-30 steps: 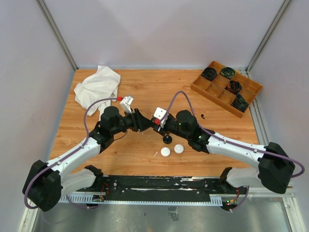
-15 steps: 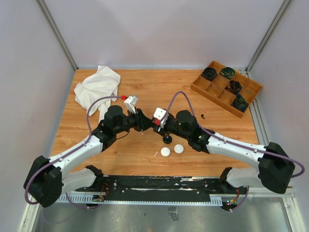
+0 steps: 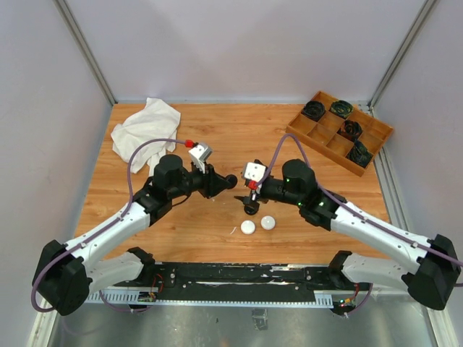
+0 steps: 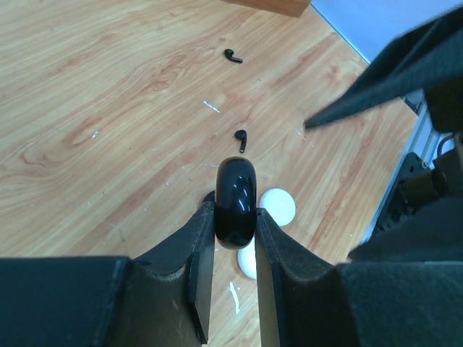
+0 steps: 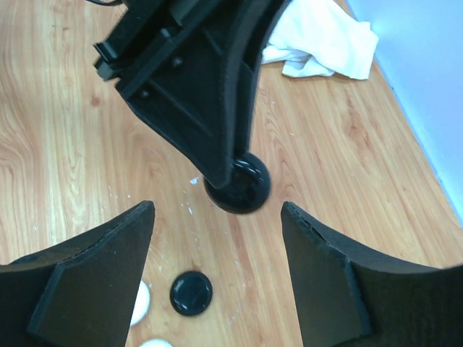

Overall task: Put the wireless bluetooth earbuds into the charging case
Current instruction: Pick up the charging case at the center of the board.

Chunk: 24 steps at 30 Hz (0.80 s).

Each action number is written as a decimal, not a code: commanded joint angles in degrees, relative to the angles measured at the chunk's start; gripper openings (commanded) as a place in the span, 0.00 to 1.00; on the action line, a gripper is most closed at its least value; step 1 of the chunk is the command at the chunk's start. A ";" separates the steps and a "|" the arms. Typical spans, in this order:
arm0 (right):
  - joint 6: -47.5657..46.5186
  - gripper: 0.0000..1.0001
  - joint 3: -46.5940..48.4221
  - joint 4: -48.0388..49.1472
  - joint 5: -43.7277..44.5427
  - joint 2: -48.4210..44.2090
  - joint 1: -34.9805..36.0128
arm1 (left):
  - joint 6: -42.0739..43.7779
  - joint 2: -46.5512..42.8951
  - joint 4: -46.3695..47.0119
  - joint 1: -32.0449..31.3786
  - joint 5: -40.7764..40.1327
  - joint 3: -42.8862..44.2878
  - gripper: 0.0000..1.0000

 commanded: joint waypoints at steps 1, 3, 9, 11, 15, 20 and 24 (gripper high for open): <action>-3.82 0.72 3.89 -12.65 -8.83 -4.83 -3.92 | 6.79 -1.31 1.68 -0.30 4.88 0.71 0.15; -4.64 0.73 4.76 -15.75 -10.11 -6.51 -4.99 | 8.38 -1.78 3.26 -0.30 7.03 0.24 0.15; -7.33 0.72 9.02 -25.23 -13.64 -7.05 -7.77 | 14.90 -3.40 8.49 -1.81 10.29 -2.89 0.17; -8.09 0.72 10.58 -28.07 -14.23 -6.46 -7.99 | 17.87 -3.01 8.52 -3.22 9.99 -3.02 0.17; -9.92 0.72 13.20 -31.97 -15.92 -5.38 -8.24 | 22.97 -2.58 8.45 -6.17 9.47 -2.66 0.18; -11.67 0.67 16.42 -36.40 -16.81 -3.30 -8.42 | 26.66 -3.63 8.54 -7.87 9.67 -2.35 0.18; -12.22 0.60 18.78 -38.04 -18.36 -1.24 -8.61 | 27.90 -4.05 8.46 -8.62 11.33 -2.26 0.18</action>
